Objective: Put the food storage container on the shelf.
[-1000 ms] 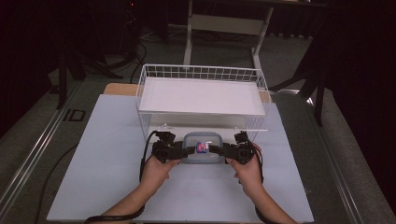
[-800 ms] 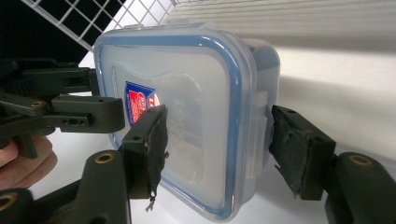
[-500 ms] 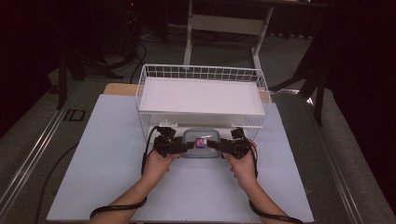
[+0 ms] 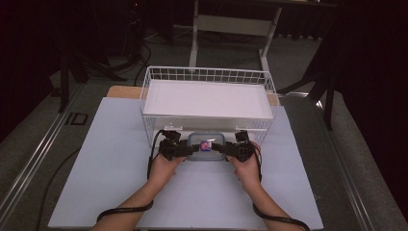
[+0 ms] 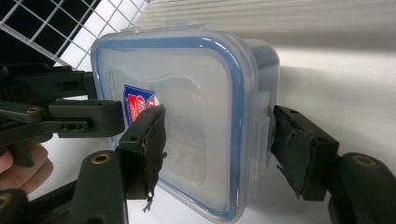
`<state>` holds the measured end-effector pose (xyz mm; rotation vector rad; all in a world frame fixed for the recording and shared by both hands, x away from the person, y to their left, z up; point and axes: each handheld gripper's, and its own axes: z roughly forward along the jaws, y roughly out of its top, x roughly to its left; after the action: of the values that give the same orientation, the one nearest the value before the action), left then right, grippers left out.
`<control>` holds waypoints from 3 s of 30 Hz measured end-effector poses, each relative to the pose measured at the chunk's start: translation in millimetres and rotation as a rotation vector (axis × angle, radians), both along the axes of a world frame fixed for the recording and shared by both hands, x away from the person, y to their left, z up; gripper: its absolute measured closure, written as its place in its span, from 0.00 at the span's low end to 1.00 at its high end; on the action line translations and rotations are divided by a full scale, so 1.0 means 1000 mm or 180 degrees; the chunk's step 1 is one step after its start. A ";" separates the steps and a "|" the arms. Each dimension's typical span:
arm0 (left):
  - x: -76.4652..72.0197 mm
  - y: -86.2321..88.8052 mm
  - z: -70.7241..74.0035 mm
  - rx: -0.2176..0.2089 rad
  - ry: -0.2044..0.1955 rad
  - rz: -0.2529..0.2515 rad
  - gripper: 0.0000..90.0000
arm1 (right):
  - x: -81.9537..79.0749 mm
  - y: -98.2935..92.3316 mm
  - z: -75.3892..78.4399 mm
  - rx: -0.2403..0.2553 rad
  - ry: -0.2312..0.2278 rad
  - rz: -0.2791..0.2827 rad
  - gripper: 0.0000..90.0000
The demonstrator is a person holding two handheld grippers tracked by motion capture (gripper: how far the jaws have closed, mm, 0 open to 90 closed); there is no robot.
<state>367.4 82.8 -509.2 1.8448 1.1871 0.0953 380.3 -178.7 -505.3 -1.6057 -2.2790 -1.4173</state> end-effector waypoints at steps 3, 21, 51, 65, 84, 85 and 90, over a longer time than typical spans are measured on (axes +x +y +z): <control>0.002 0.002 0.000 -0.0058 -0.0001 0.0028 0.49 | 0.002 0.001 -0.001 0.0038 0.0050 -0.0032 0.41; 0.009 0.003 -0.002 -0.0116 -0.0156 -0.0017 0.45 | 0.009 0.001 -0.003 0.0090 -0.0074 -0.0086 0.38; 0.002 0.008 0.010 -0.0061 -0.0405 0.0135 0.41 | -0.001 -0.002 0.008 -0.0253 -0.0482 -0.0194 0.35; -0.042 0.027 0.030 -0.0089 -0.0542 -0.0156 0.40 | -0.035 -0.007 0.025 -0.0419 -0.0727 0.0007 0.39; -0.086 0.061 0.028 -0.0104 -0.0858 -0.0428 0.07 | -0.054 0.021 0.017 -0.0548 -0.0763 0.0276 0.70; -0.087 0.061 0.026 -0.0094 -0.0871 -0.0418 0.01 | -0.054 0.022 0.017 -0.0562 -0.0752 0.0300 0.78; -0.091 0.064 0.017 -0.0152 -0.0849 -0.0420 0.01 | -0.050 0.025 0.011 -0.0672 -0.0661 0.0369 1.00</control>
<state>275.9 146.7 -491.8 1.7992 0.8748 0.2292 330.1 -153.4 -494.7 -1.4029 -2.6713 -1.4189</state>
